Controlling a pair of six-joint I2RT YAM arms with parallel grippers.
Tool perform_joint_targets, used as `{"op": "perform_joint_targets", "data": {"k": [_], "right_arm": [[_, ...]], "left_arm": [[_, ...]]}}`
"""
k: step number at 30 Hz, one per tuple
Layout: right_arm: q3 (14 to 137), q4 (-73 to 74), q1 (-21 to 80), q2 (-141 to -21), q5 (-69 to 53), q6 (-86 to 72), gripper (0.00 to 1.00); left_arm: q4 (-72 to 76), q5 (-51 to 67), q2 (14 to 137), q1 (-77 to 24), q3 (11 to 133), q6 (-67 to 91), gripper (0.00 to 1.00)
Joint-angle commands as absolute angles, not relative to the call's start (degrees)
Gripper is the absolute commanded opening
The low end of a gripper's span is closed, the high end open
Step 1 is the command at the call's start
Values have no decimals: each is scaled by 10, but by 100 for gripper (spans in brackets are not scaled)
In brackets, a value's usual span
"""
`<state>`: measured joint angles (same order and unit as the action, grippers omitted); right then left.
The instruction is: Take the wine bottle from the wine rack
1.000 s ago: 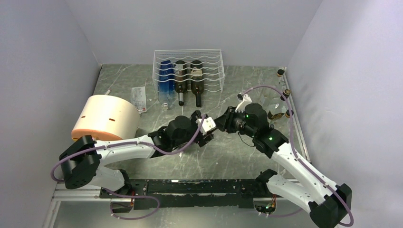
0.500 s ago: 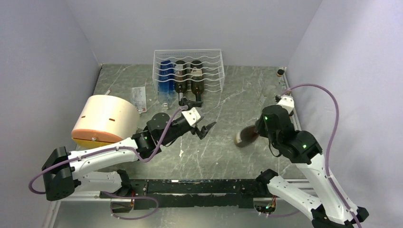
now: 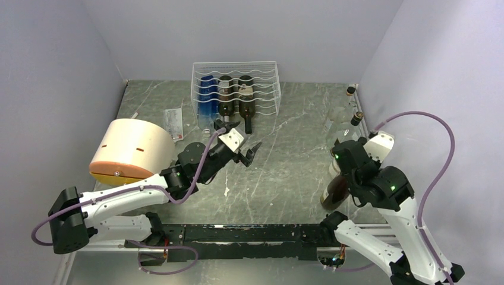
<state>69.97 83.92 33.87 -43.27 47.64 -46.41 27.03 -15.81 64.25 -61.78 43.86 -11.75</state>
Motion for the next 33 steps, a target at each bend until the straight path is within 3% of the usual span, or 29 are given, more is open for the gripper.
{"op": "perform_joint_targets", "data": {"k": [1,13,17,24,30,33], "right_arm": [[718,786,341,-402,623,-531,0],[648,701,341,-411,655,-487,0],[654,706,341,-404,641,-484,19],[678,716,341,-388,637,-465,63],[718,700,341,-387,629,-411,86],[746,631,342,-389,574,-294,93]], "left_arm": [[293,-195,630,-621,436,-120,100],[260,-262,641,-610,458,-117,99],[244,-259,641,-587,466,-95,99],[239,-257,637,-558,468,-78,99],[240,-262,631,-546,466,-76,99],[241,-268,626,-540,466,-78,99]]}}
